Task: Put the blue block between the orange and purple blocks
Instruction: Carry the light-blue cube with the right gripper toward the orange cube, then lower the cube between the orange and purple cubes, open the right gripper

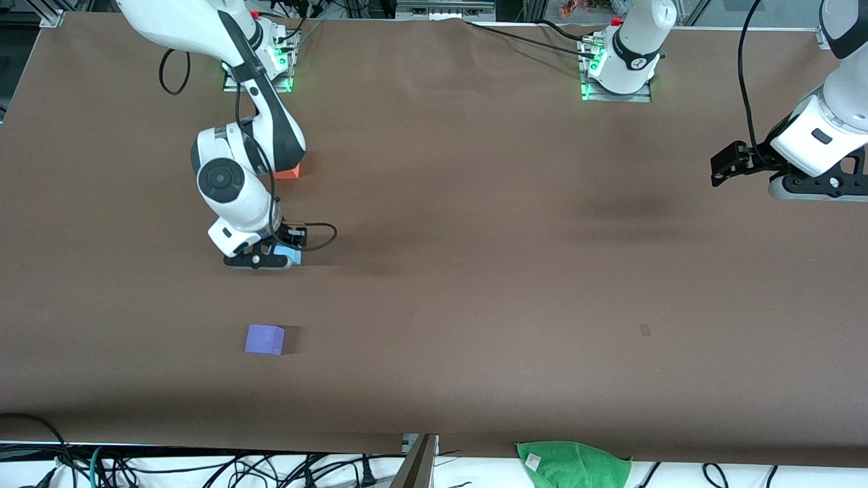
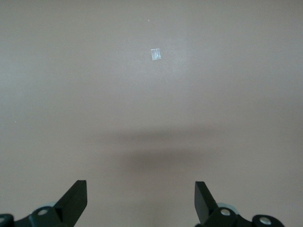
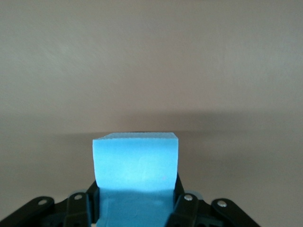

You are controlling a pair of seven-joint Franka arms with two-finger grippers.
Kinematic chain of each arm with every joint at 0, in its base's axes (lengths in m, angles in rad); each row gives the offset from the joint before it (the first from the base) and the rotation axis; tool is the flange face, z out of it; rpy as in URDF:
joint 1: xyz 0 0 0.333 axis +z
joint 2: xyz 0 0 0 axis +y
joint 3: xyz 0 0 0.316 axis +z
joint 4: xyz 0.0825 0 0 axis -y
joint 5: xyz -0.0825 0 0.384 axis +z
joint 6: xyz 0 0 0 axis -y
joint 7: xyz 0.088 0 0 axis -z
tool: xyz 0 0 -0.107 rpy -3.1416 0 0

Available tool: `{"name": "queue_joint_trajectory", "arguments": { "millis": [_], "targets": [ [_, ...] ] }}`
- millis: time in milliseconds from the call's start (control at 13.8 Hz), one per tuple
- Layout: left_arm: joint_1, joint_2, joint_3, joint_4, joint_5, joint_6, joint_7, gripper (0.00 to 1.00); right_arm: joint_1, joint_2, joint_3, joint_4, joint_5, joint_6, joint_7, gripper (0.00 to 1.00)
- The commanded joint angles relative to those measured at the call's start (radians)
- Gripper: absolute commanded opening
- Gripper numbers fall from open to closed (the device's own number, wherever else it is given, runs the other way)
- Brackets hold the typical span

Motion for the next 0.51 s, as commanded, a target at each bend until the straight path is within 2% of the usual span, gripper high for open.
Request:
{"name": "queue_joint_trajectory", "arguments": {
  "millis": [0, 436],
  "targets": [
    [-0.009, -0.004, 0.011, 0.002, -0.020, -0.010, 0.013, 1.00, 0.003, -0.032, -0.011, -0.069, 0.014, 0.061, -0.031, 0.25],
    [-0.009, -0.004, 0.011, 0.002, -0.020, -0.011, 0.014, 1.00, -0.049, 0.001, -0.011, -0.067, 0.014, 0.104, -0.076, 0.32]
  ]
}}
